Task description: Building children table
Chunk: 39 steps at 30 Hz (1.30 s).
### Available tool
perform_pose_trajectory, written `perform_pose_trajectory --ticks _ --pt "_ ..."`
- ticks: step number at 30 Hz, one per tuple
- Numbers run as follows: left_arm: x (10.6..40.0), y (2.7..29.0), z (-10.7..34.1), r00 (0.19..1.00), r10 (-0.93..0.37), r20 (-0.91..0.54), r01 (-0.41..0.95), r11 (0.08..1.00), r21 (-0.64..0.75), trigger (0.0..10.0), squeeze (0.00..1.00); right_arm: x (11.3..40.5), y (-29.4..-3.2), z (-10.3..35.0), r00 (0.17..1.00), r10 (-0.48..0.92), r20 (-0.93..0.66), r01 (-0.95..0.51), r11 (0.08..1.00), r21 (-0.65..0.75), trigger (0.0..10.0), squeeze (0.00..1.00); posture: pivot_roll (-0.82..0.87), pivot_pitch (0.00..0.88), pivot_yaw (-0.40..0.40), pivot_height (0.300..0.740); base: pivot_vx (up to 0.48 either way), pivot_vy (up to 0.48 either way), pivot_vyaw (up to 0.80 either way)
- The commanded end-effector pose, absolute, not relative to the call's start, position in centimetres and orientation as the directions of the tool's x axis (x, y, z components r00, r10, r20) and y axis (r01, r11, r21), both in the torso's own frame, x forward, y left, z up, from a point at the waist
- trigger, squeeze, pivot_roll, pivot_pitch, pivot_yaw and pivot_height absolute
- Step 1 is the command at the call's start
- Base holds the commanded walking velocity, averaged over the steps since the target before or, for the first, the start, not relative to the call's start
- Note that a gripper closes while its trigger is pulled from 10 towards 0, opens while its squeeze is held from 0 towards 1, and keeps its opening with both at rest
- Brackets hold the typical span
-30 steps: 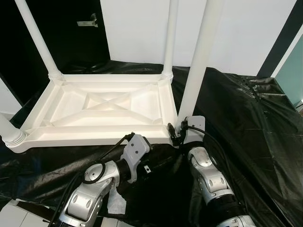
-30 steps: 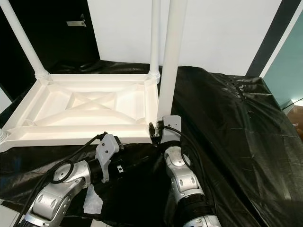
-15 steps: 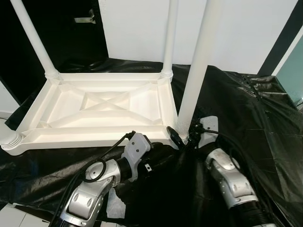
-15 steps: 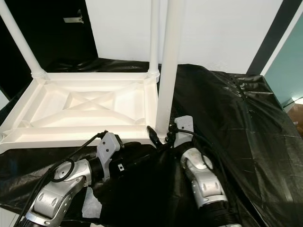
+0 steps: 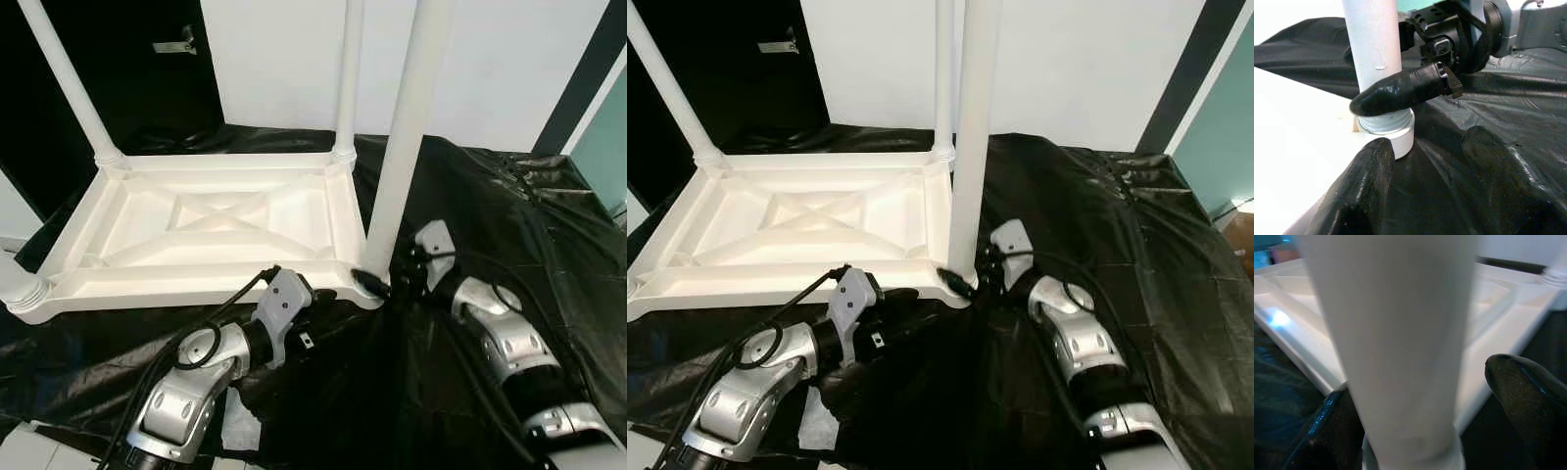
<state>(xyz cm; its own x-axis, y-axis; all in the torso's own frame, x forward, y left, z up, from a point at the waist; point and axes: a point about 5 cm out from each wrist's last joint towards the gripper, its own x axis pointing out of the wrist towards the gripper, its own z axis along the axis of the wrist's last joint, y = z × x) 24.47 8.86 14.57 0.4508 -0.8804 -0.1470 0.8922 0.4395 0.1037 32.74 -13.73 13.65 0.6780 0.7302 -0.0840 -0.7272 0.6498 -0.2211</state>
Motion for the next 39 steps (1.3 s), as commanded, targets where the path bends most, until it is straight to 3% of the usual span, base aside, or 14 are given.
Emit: perform_pose_trajectory --ticks 1,2,3,4,5,19,20,27,29,31,34,39 --pt "24.7 8.9 14.7 0.470 -0.872 -0.141 0.882 0.456 0.116 10.0 0.00 32.7 -13.9 13.2 0.663 0.739 -0.116 -0.742 0.630 -0.228 10.0 0.00 0.00 0.000 -0.025 0.740 0.000 0.000 0.00" --pt "24.7 9.1 14.8 0.473 -0.870 -0.140 0.880 0.460 0.118 10.0 0.00 33.0 -13.9 13.3 0.645 0.753 -0.128 -0.757 0.608 -0.241 9.2 0.00 0.00 0.000 -0.026 0.740 0.000 0.000 0.00" --pt "24.8 9.2 14.8 0.477 -0.868 -0.141 0.878 0.463 0.119 10.0 0.00 33.4 -13.7 13.5 0.630 0.764 -0.137 -0.768 0.589 -0.251 0.7 0.00 0.00 0.000 -0.025 0.740 0.000 0.000 0.00" --pt "24.8 9.2 14.8 0.477 -0.868 -0.141 0.878 0.463 0.119 10.0 0.00 33.4 -13.7 13.5 0.630 0.764 -0.137 -0.768 0.589 -0.251 0.7 0.00 0.00 0.000 -0.025 0.740 0.000 0.000 0.00" --pt "24.8 9.2 14.8 0.478 -0.867 -0.142 0.877 0.464 0.121 10.0 0.00 33.8 -13.6 13.7 0.620 0.771 -0.145 -0.776 0.575 -0.260 0.0 0.00 0.01 0.000 -0.026 0.740 0.000 0.000 0.00" --pt "24.8 9.2 14.9 0.484 -0.864 -0.139 0.874 0.470 0.123 10.0 0.00 33.8 -13.7 12.6 0.630 0.758 -0.168 -0.774 0.595 -0.218 0.0 0.00 0.02 0.000 -0.031 0.740 0.000 0.000 0.00" --pt "24.7 9.2 14.8 0.483 -0.864 -0.140 0.875 0.469 0.121 10.0 0.00 33.6 -13.7 12.2 0.664 0.727 -0.176 -0.746 0.625 -0.232 10.0 0.00 0.02 0.000 -0.032 0.740 0.000 0.000 0.00" --pt "24.5 9.1 14.7 0.479 -0.866 -0.142 0.877 0.467 0.115 10.0 0.00 33.2 -13.1 11.1 0.774 0.615 -0.148 -0.633 0.750 -0.194 10.0 0.00 0.01 0.000 -0.026 0.740 0.000 0.000 0.00" --pt "24.4 9.0 14.7 0.475 -0.868 -0.144 0.880 0.463 0.109 10.0 0.00 32.8 -12.5 10.4 0.852 0.507 -0.132 -0.523 0.840 -0.144 10.0 0.00 0.00 0.000 -0.021 0.740 0.000 0.000 0.00" --pt "24.4 9.0 14.6 0.473 -0.869 -0.144 0.880 0.462 0.108 10.0 0.00 32.7 -12.3 10.2 0.872 0.471 -0.131 -0.486 0.864 -0.129 10.0 0.00 0.00 0.000 -0.020 0.740 0.000 0.000 0.00" --pt "24.3 9.1 14.6 0.469 -0.871 -0.148 0.883 0.458 0.105 10.0 0.00 32.1 -11.1 9.8 0.946 0.304 -0.116 -0.311 0.949 -0.049 10.0 0.00 0.00 0.000 -0.016 0.740 0.000 0.000 0.00" --pt "24.3 9.1 14.6 0.466 -0.872 -0.148 0.885 0.455 0.100 10.0 0.00 31.7 -10.2 9.7 0.986 0.112 -0.120 -0.108 0.993 0.040 10.0 0.00 0.00 0.000 -0.017 0.740 0.000 0.000 0.00"
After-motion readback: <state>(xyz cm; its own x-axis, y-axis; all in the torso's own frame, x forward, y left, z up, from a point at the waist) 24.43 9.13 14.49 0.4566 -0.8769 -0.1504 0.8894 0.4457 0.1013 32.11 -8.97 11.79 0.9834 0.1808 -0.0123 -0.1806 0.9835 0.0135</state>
